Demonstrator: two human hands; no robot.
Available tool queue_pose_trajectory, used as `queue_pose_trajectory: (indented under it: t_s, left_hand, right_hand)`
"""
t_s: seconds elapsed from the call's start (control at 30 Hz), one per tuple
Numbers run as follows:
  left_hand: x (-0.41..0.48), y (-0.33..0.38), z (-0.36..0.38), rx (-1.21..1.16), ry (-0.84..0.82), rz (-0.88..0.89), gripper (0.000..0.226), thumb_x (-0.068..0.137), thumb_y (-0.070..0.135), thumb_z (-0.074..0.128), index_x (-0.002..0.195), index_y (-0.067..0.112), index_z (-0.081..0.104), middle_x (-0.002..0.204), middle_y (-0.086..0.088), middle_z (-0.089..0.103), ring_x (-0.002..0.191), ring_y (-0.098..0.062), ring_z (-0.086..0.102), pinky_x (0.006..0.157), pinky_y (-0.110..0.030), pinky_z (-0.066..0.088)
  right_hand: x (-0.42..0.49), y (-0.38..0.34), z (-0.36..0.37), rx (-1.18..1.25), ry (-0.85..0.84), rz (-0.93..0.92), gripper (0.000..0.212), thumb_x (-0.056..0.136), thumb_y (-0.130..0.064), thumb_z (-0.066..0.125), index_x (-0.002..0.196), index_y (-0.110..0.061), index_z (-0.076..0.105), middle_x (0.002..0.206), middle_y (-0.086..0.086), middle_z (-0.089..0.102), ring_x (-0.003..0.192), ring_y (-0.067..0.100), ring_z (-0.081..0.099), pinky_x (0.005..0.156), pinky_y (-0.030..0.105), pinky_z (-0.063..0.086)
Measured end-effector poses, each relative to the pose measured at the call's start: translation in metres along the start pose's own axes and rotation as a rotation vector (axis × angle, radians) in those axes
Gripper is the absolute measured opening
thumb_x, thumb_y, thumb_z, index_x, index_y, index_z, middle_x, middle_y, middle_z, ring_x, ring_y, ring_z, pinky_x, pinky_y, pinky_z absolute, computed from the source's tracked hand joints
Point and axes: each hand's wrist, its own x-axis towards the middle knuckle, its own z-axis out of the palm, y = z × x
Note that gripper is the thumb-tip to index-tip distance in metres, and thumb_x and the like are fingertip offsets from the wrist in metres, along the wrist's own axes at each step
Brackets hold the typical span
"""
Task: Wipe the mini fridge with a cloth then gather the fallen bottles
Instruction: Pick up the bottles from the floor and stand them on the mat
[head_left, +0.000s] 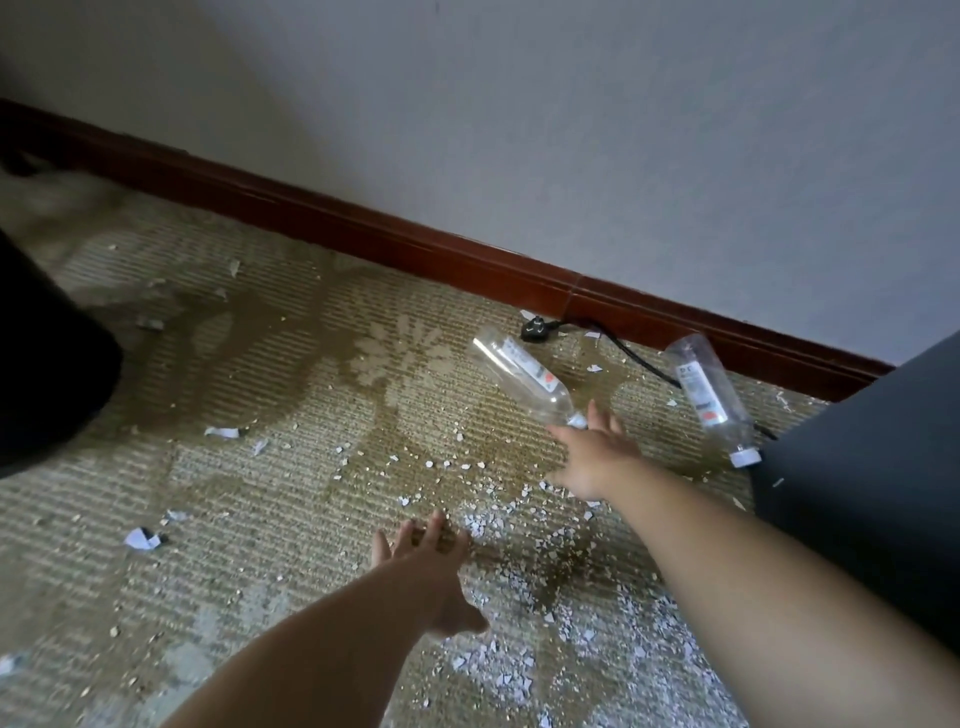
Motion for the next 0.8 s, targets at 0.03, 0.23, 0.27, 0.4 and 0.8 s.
queue_pose_trajectory:
  t_s: [0.03,0.23,0.27,0.4,0.8]
  left_hand:
    - [0.0,0.0,0.001,0.011,-0.002,-0.004,0.101,0.078,0.067,0.051,0.145,0.032,-0.015,0.152,-0.004,-0.028,0.142,-0.034,-0.017,0.109,-0.062,-0.011]
    - [-0.001,0.0,0.004,0.027,0.024,-0.03,0.099,0.079,0.067,0.05,0.145,0.035,-0.016,0.152,-0.002,-0.028,0.143,-0.032,-0.016,0.11,-0.061,-0.011]
    - [-0.001,0.0,0.005,0.018,0.039,-0.034,0.098,0.079,0.067,0.05,0.145,0.035,-0.015,0.153,-0.002,-0.027,0.143,-0.032,-0.016,0.11,-0.06,-0.01]
    - [-0.004,0.001,0.006,0.016,0.081,-0.04,0.097,0.079,0.067,0.049,0.146,0.035,-0.014,0.154,-0.002,-0.025,0.144,-0.03,-0.015,0.112,-0.058,-0.007]
    - [-0.006,0.002,0.003,0.07,0.116,-0.019,0.09,0.081,0.065,0.044,0.146,0.037,-0.012,0.155,-0.001,-0.02,0.145,-0.029,-0.008,0.113,-0.056,-0.006]
  right_hand:
    - [0.002,0.001,0.003,-0.004,0.0,-0.009,0.075,0.085,-0.041,0.06,0.144,-0.047,0.014,0.157,-0.002,-0.018,0.143,0.034,-0.017,0.112,0.06,0.007]
    - [-0.021,-0.014,0.029,0.005,0.109,-0.035,0.068,0.081,-0.039,0.064,0.141,-0.036,0.03,0.145,0.005,0.025,0.135,0.032,0.023,0.109,0.05,0.032]
    - [-0.027,-0.016,0.033,0.07,0.117,-0.032,0.067,0.081,-0.035,0.065,0.139,-0.036,0.032,0.145,0.006,0.026,0.133,0.032,0.026,0.108,0.049,0.035]
    - [-0.046,-0.013,0.034,0.137,0.217,-0.046,0.05,0.084,-0.039,0.06,0.129,-0.028,0.042,0.137,0.008,0.04,0.12,0.027,0.043,0.095,0.04,0.047]
    - [-0.094,-0.011,0.017,0.364,-0.149,0.171,0.079,0.088,-0.053,0.052,0.146,-0.046,-0.001,0.147,0.012,0.037,0.079,0.016,0.06,0.06,0.025,0.048]
